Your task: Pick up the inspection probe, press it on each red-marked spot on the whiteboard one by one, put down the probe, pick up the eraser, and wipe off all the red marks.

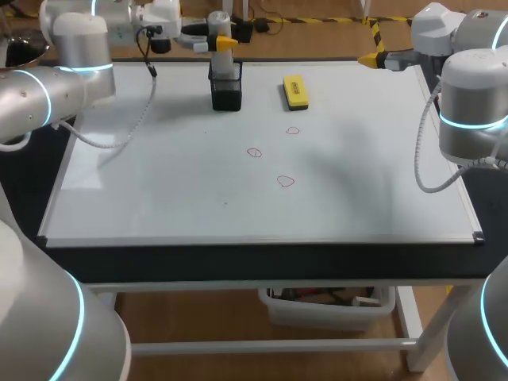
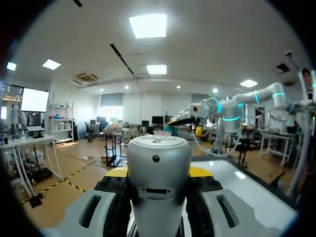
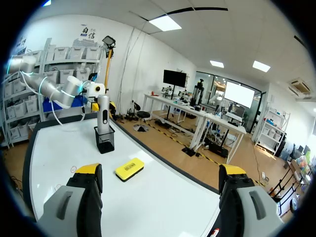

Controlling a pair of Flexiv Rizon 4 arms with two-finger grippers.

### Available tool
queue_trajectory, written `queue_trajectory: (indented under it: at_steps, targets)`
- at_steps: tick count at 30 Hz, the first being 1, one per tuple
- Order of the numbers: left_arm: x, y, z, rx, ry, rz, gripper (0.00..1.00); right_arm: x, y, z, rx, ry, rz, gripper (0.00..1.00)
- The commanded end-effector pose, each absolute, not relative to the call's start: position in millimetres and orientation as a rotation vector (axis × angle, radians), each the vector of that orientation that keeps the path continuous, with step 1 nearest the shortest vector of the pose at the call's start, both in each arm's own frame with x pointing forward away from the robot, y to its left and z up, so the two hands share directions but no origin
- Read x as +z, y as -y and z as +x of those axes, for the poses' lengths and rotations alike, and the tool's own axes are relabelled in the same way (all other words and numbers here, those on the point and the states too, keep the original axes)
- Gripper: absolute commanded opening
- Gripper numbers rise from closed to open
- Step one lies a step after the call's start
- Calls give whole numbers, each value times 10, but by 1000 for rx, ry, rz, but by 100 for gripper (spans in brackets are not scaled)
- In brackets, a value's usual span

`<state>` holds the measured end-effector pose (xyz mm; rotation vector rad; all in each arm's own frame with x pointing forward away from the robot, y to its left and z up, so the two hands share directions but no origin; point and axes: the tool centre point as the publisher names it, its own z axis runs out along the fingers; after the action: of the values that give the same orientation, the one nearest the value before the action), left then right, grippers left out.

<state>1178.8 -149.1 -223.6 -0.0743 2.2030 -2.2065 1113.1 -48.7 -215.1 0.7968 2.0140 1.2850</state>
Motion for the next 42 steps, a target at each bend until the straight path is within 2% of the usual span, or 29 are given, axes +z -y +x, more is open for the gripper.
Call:
queue_trajectory:
  at_steps: [1,20,42]
  targets:
    - [-1973,1466,11613,-2137,-2208,-117,0,-2156,491,11135,1287,-2013,795,100]
    - [-1249,1138,11413,-2114,-2121,-143,0,-2156,491,11135,1287,-2013,795,100]
    - [-1572,54,10923,-2008,-2034,-353,0,-2156,491,11135,1287,-2013,795,100]
